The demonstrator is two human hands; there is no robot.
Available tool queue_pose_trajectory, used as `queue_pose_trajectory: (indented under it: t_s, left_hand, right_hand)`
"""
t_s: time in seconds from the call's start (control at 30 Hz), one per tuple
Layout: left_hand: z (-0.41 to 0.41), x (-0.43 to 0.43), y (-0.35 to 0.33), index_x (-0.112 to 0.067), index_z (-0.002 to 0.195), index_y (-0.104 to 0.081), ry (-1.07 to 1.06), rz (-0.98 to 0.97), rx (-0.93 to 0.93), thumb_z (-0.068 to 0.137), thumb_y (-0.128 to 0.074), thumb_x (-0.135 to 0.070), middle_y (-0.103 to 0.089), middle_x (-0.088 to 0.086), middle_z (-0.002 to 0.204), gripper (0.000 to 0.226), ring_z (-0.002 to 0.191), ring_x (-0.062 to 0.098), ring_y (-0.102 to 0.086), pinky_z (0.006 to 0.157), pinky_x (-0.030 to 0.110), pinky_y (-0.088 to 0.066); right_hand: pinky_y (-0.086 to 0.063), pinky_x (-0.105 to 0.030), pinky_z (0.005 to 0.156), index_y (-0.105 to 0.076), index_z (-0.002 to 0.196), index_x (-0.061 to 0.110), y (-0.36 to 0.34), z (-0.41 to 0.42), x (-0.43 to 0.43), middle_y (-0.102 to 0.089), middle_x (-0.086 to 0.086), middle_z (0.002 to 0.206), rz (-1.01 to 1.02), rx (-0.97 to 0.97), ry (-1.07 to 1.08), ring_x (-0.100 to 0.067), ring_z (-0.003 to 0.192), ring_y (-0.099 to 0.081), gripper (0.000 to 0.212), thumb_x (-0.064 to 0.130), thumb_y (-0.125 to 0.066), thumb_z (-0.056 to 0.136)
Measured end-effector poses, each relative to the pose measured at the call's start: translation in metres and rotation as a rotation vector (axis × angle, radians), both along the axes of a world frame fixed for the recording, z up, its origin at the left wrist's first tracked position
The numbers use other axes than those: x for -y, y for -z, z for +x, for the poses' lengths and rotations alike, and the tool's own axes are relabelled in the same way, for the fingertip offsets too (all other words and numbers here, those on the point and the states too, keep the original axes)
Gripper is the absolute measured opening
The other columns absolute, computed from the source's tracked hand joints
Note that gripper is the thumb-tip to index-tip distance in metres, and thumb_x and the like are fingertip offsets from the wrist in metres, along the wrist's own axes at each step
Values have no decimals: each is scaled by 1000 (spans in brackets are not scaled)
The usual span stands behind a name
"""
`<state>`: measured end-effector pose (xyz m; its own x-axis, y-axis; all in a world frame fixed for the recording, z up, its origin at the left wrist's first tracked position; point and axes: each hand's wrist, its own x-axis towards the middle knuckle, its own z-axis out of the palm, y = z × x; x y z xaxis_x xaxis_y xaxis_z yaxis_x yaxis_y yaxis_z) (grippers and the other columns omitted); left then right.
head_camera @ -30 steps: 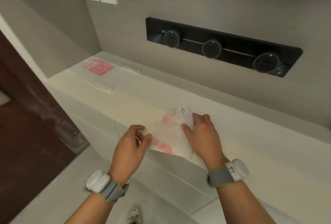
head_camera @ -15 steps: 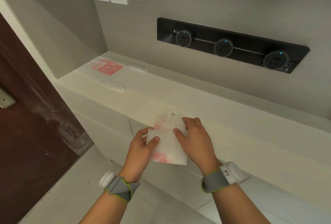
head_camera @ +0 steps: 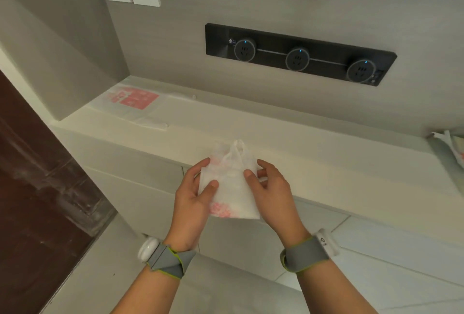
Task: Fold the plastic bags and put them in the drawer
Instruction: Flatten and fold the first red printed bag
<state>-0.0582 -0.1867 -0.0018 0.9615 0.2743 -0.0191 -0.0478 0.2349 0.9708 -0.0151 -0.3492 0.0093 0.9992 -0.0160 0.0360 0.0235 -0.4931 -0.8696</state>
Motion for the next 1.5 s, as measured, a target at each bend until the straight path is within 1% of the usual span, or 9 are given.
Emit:
queue_pose_trajectory:
  t_s: [0.23,0.43,0.6,0.73,0.9,1.2,1.3,1.37,1.5]
  left_hand:
    - [6,10,-13,-23,130,-58,8,-15,55,96,-56,2,-72,-4,121,42,114,17,-67,97,44,-55]
    - [18,38,-26,-22,129,-58,36,23,103,96,-57,1,-72,-10,118,40,112,12,-68,90,32,-58]
    - [26,76,-31,-20,130,-58,110,84,131,95,-59,1,-71,-13,118,41,112,9,-67,89,27,-56]
    - [33,116,-32,-19,131,-58,168,119,149,96,-58,2,-70,-7,121,41,110,7,-67,84,18,-53]
    - [42,178,-29,-24,128,-60,243,190,112,96,-59,0,-68,-5,116,40,78,7,-66,71,20,-55]
    - [66,301,-34,-30,123,-63,313,347,142,92,-64,-1,-64,-9,115,43,73,10,-63,72,19,-53]
    - [75,339,-35,-30,120,-65,357,367,149,92,-63,-2,-68,-16,97,40,70,9,-62,69,19,-52]
    - [83,362,-36,-29,120,-67,381,373,143,93,-64,-5,-68,-8,75,37,68,10,-61,68,21,-50]
    - [101,408,-37,-28,121,-67,388,383,142,93,-65,-9,-64,4,69,34,66,9,-60,67,21,-48]
  right_hand:
    - [-43,-6,66,-56,132,25,-13,-8,7,-64,20,72,363,-35,55,5,73,-61,37,31,-60,96]
    - [-50,-12,68,-57,127,30,-20,-12,29,-68,2,94,489,11,110,-4,82,-68,33,23,-61,95]
    - [-59,-32,71,-60,123,32,-22,-14,65,-69,-2,97,490,79,178,-18,82,-71,33,15,-60,94]
    - [-57,-27,69,-61,121,32,-26,-13,113,-68,3,94,475,126,261,-14,80,-68,33,14,-60,93]
    - [-55,-23,67,-60,124,30,-28,-11,183,-68,2,97,476,141,355,-11,79,-67,33,15,-61,94]
    - [-54,-23,72,-61,124,31,-27,-1,304,-69,5,98,479,192,472,-14,85,-67,31,21,-61,94]
    - [-50,-13,67,-62,122,28,-30,3,340,-68,8,98,489,225,500,-3,81,-66,28,21,-61,95]
    - [-48,-9,65,-62,121,28,-32,7,364,-67,9,99,484,248,516,3,79,-64,27,20,-61,95]
    - [-49,-9,68,-61,125,26,-35,17,409,-68,11,104,430,259,540,3,83,-64,33,16,-60,94]
